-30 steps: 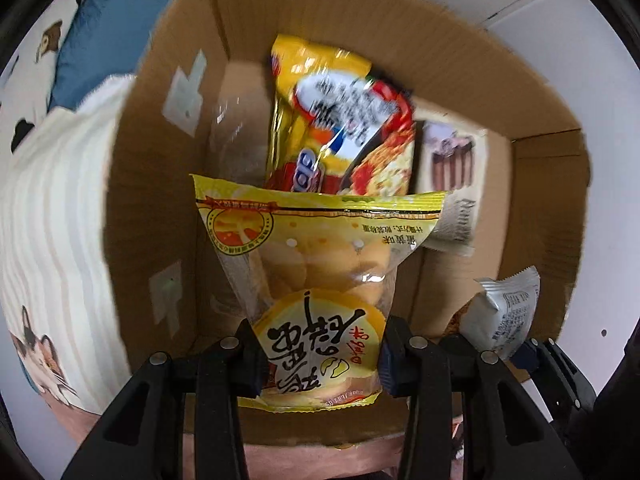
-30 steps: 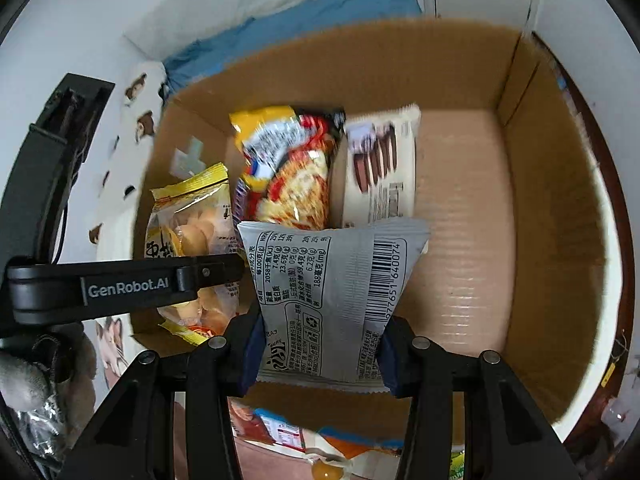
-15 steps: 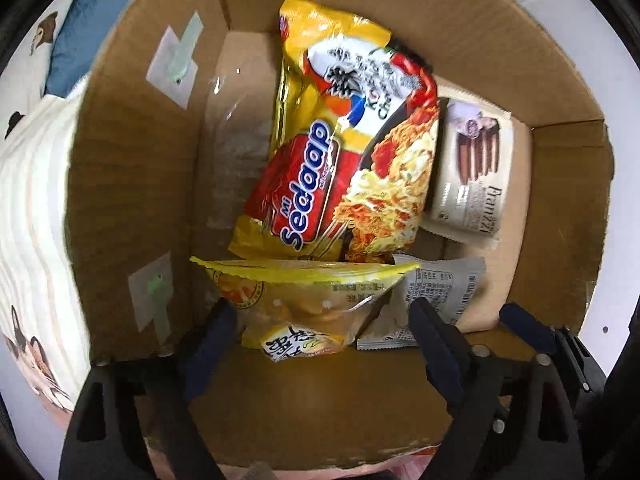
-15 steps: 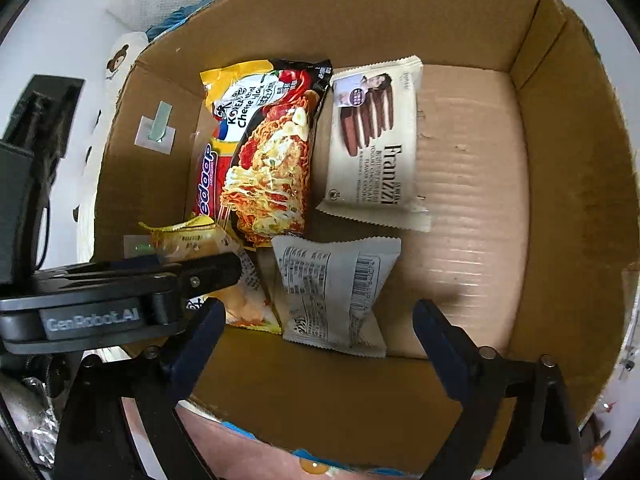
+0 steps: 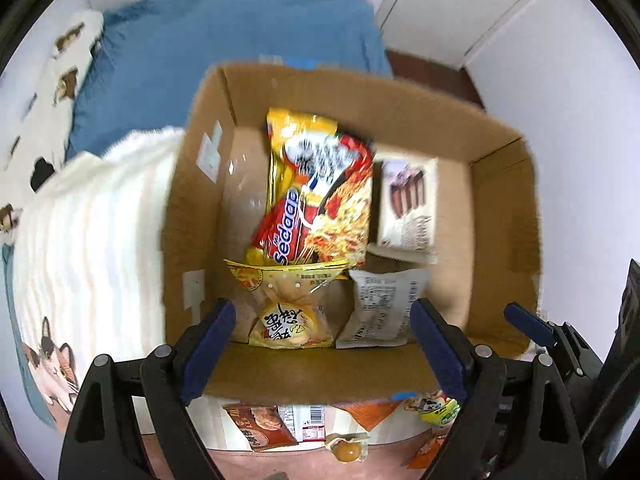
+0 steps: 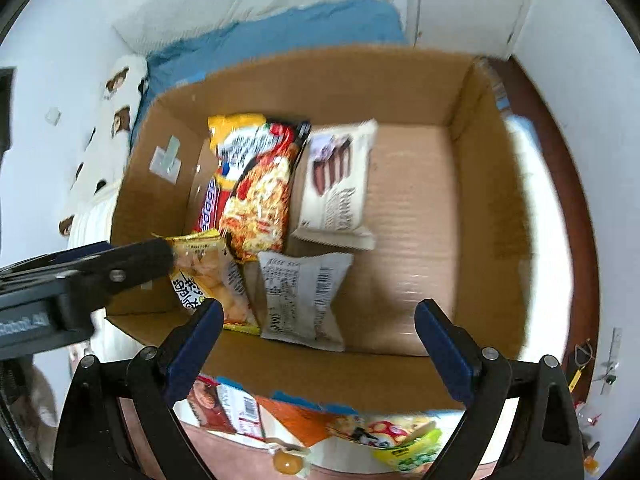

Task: Organize snacks
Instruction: 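Lower both bags into the box beside the noodle pack and open both tools, then grasp the brown shrimp cracker pack with the left tool while the right tool grasps the yellow GUOBA chips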

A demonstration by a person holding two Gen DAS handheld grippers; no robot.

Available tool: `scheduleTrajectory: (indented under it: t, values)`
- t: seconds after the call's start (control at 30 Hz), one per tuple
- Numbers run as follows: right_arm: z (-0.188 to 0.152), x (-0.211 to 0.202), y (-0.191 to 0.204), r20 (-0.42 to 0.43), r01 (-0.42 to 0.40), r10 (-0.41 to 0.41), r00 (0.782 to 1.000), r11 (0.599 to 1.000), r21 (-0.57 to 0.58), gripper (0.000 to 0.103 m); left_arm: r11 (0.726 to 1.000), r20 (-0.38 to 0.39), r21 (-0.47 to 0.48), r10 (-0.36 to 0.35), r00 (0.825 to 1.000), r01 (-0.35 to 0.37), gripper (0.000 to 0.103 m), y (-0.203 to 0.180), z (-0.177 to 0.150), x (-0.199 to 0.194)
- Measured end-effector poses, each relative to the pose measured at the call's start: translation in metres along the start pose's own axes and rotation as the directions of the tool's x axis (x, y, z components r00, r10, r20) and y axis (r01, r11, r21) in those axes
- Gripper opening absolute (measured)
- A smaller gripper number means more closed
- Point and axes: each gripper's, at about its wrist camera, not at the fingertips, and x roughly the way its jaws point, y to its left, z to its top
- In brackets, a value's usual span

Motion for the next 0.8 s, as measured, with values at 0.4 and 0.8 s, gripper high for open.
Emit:
scheduleTrajectory:
  t: [0.4,0.8]
  values:
    - [-0.057,-0.084,-0.014,0.171,-0.032,0.031,0.985,0.999,0.006,0.098,0.999,0.251,0.016,0.032,0.967,-0.037,0.089,-0.007,-0.062,-0.077]
    - [-0.134,0.017,-0.077,-0.006,-0.102,0.11,0.994,0.942,0.32,0.098,0.991,0.02,-0.114,0.074,0.997,-0.071,0.089,0.048,-0.152,0.03]
